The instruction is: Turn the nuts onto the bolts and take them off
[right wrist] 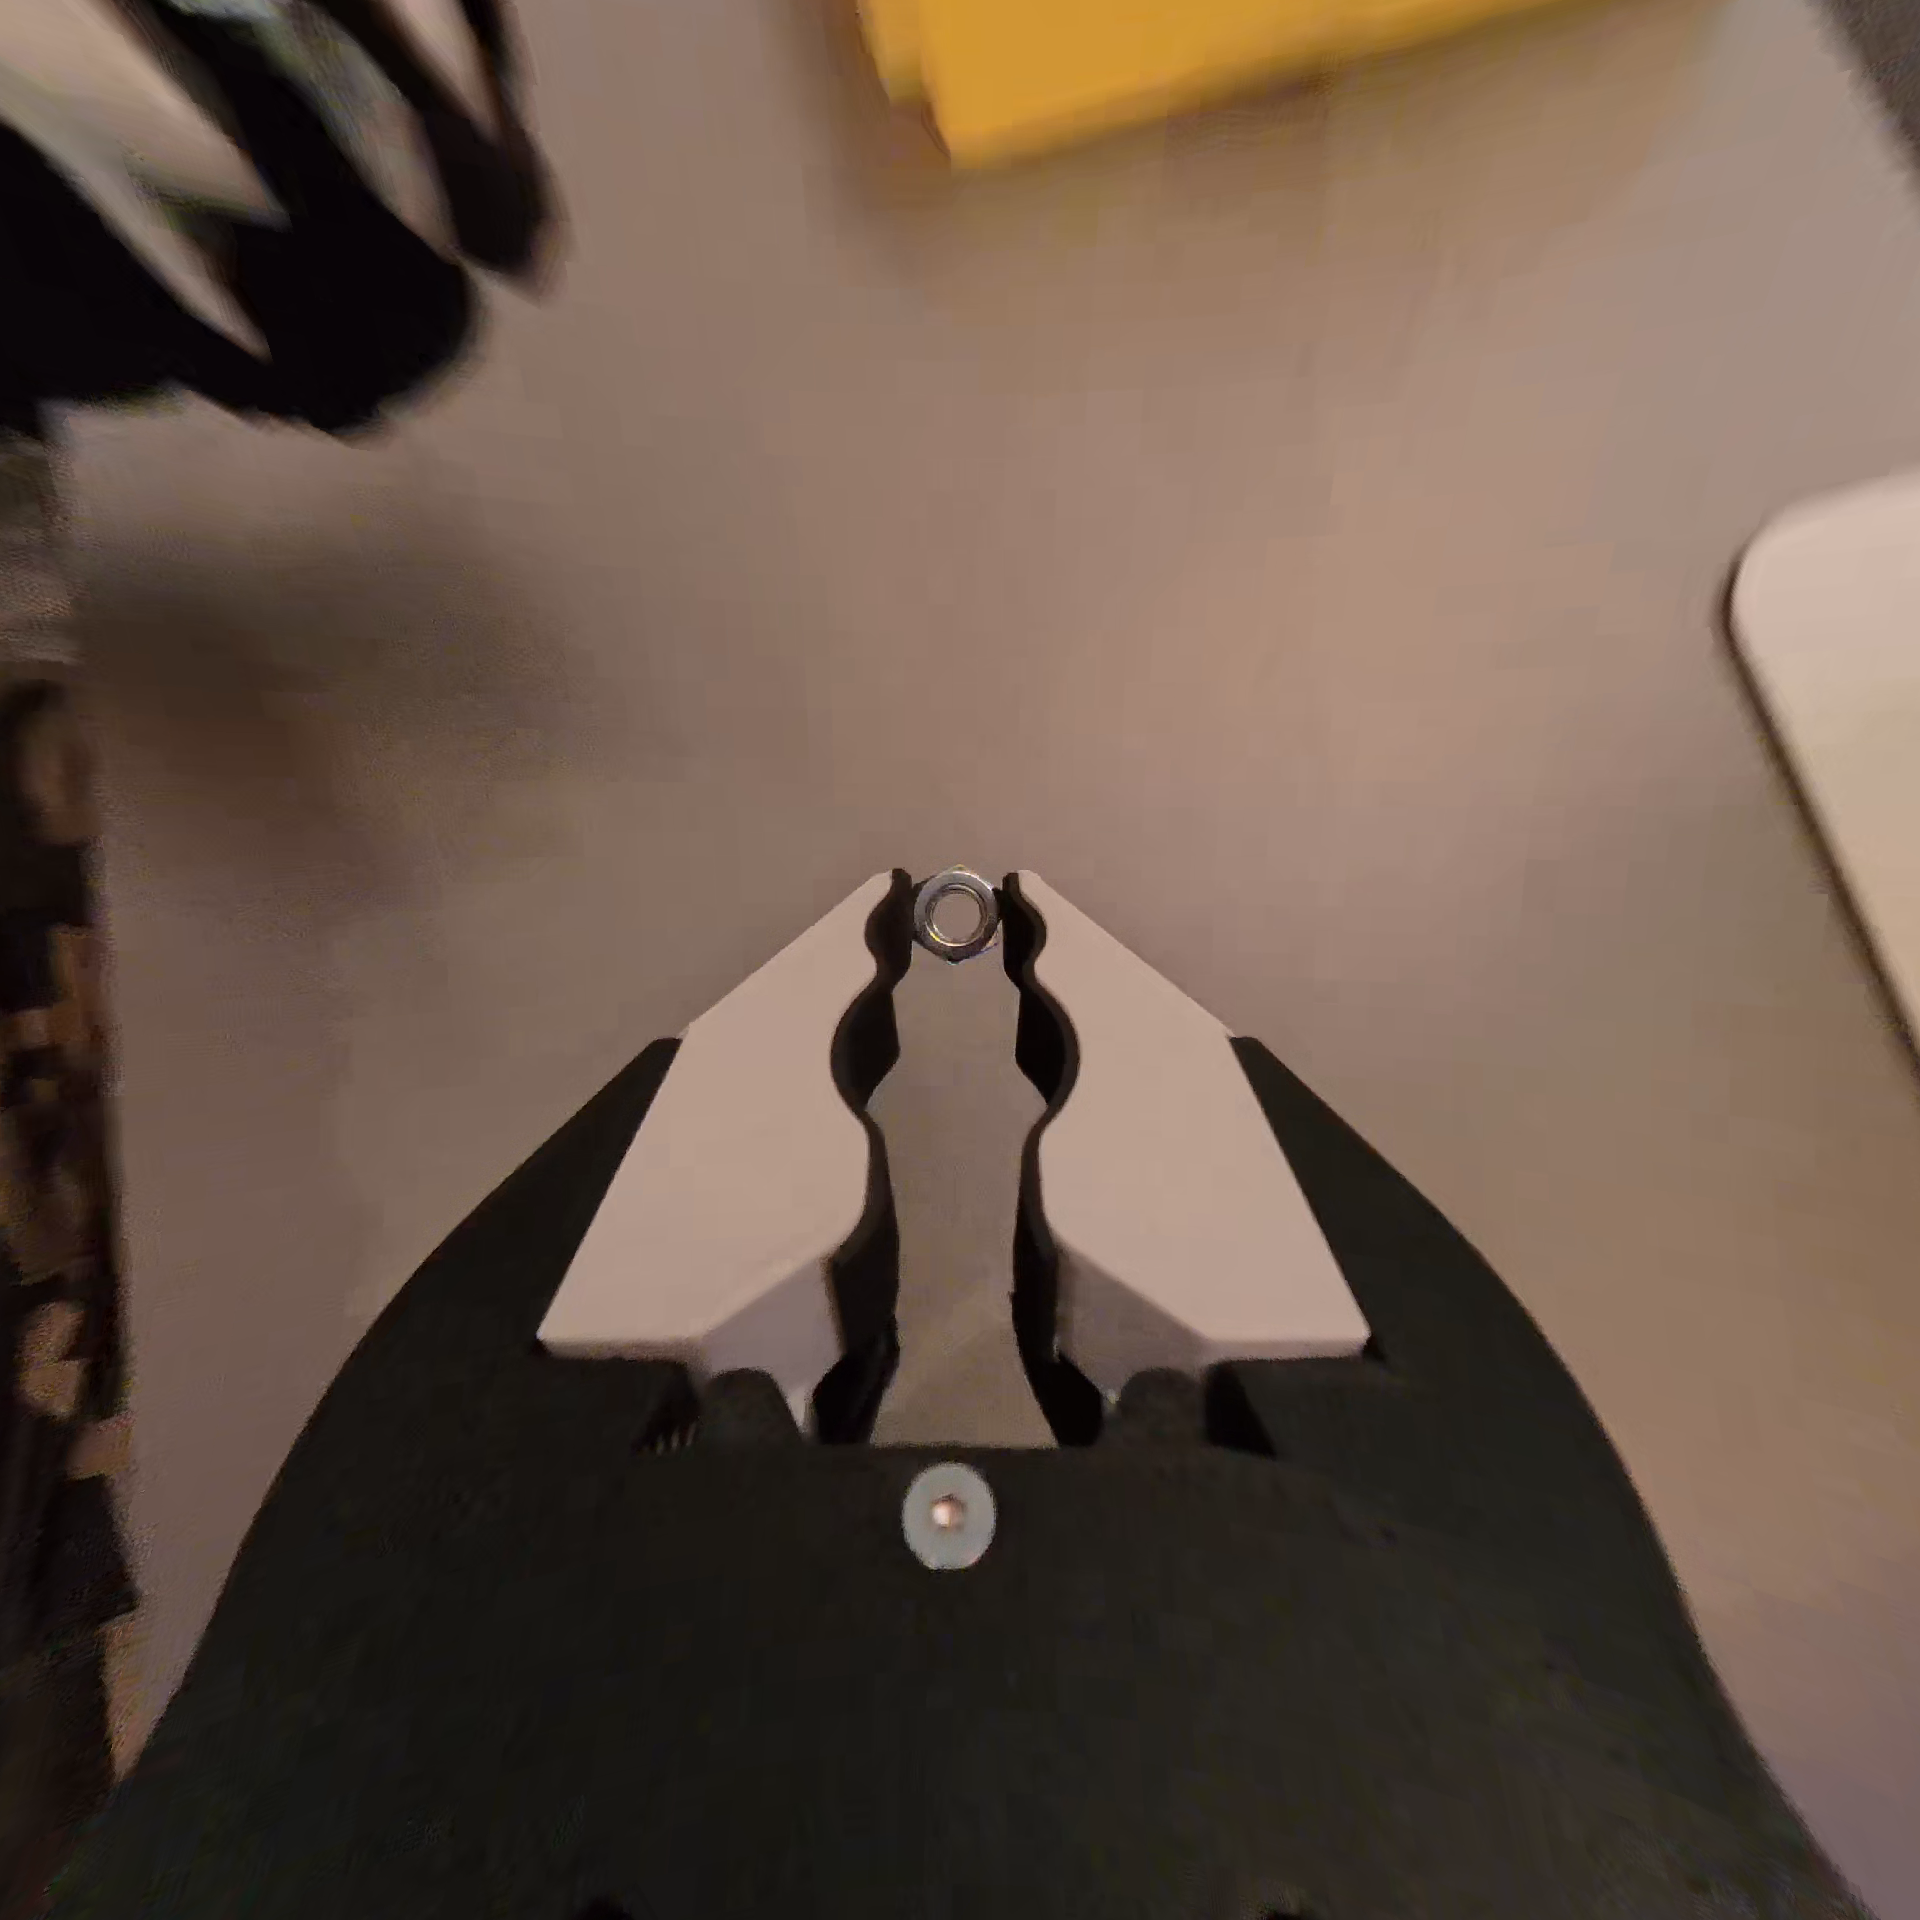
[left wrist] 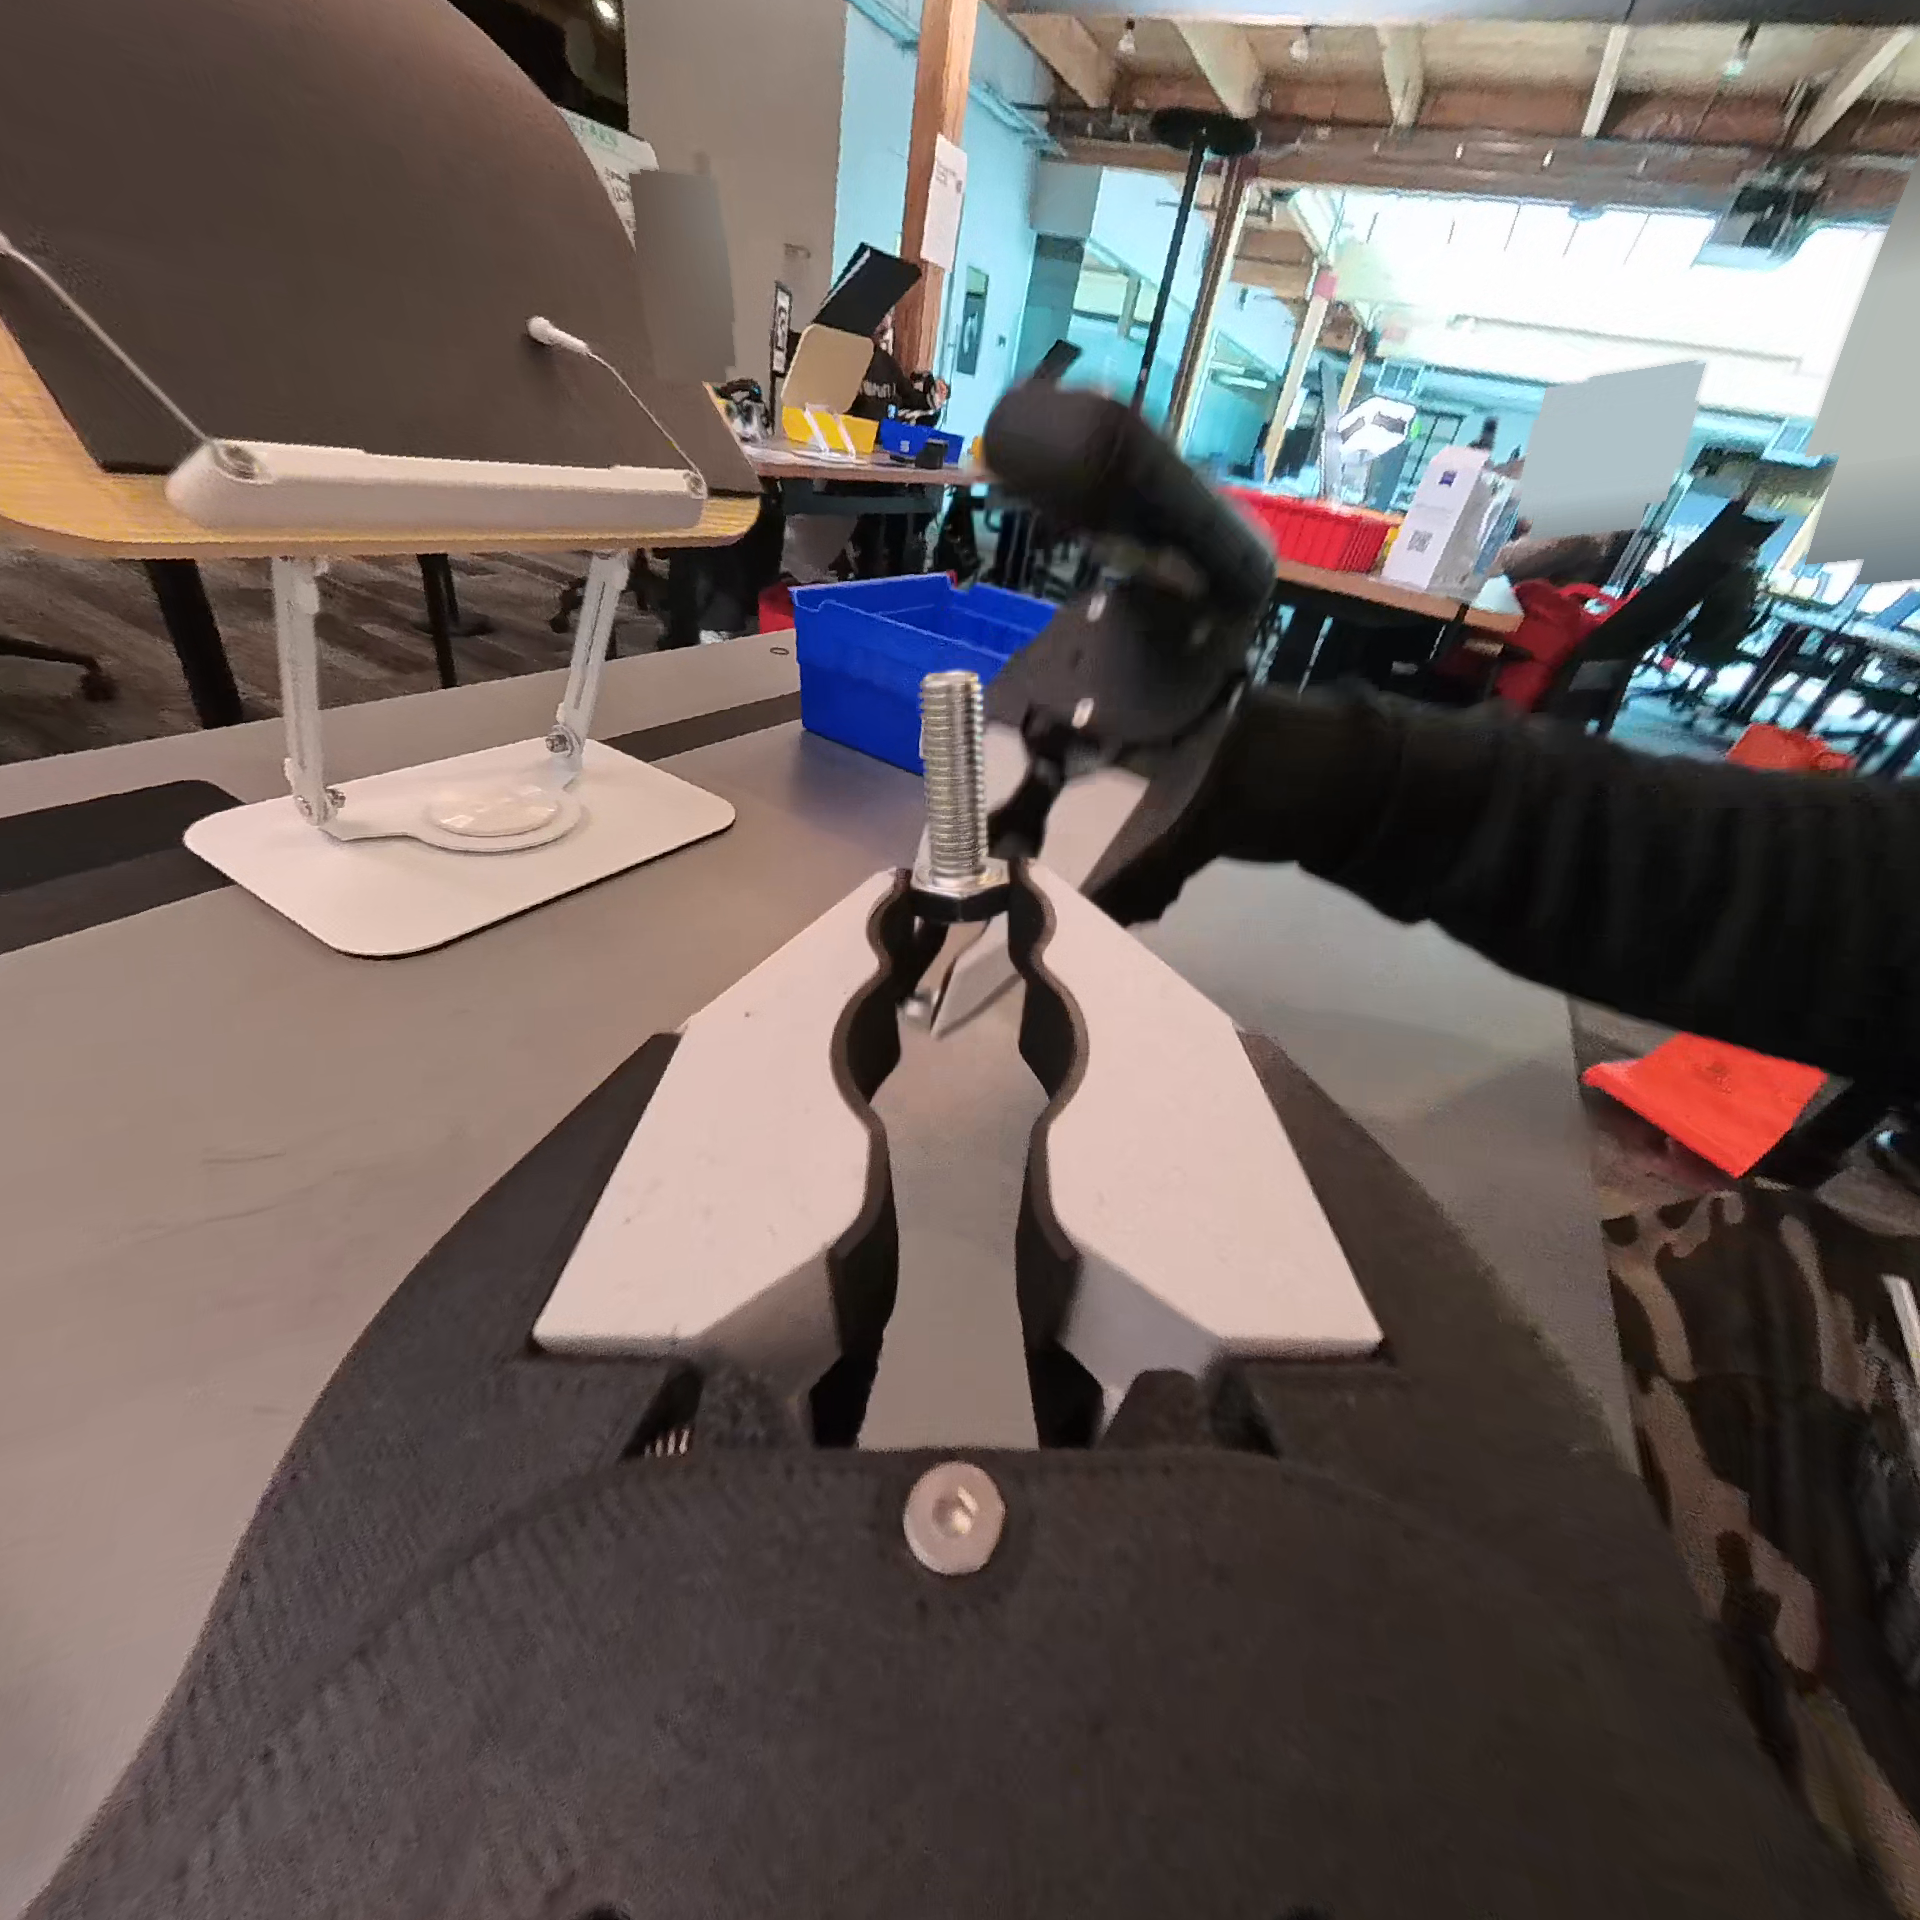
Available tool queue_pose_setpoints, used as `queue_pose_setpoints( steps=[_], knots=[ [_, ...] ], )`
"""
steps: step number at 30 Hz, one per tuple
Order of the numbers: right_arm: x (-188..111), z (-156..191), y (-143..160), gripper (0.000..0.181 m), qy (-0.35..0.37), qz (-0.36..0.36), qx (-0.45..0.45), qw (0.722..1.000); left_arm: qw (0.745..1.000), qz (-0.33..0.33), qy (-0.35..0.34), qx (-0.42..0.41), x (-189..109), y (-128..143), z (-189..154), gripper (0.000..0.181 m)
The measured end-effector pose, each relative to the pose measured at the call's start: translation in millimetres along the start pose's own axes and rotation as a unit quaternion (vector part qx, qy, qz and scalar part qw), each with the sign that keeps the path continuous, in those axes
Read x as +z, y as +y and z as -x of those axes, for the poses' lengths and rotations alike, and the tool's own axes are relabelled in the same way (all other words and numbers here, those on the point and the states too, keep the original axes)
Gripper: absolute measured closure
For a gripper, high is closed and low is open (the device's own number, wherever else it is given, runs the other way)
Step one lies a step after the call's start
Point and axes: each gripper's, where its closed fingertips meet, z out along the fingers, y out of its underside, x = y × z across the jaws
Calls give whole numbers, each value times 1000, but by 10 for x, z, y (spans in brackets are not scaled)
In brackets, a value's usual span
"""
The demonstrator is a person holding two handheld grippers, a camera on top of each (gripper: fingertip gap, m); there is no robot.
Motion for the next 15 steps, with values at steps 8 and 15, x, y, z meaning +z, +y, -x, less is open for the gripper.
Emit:
queue_pose_setpoints(
  steps=[8,15],
  knots=[
    [-800,513,-1048,166,-87,-96,-140,982,999,32,4,41,103,136,-111,165],
    [-793,784,-1141,166,-129,-40,-214,967,997,39,20,56,114,154,-193,165]
  ],
)
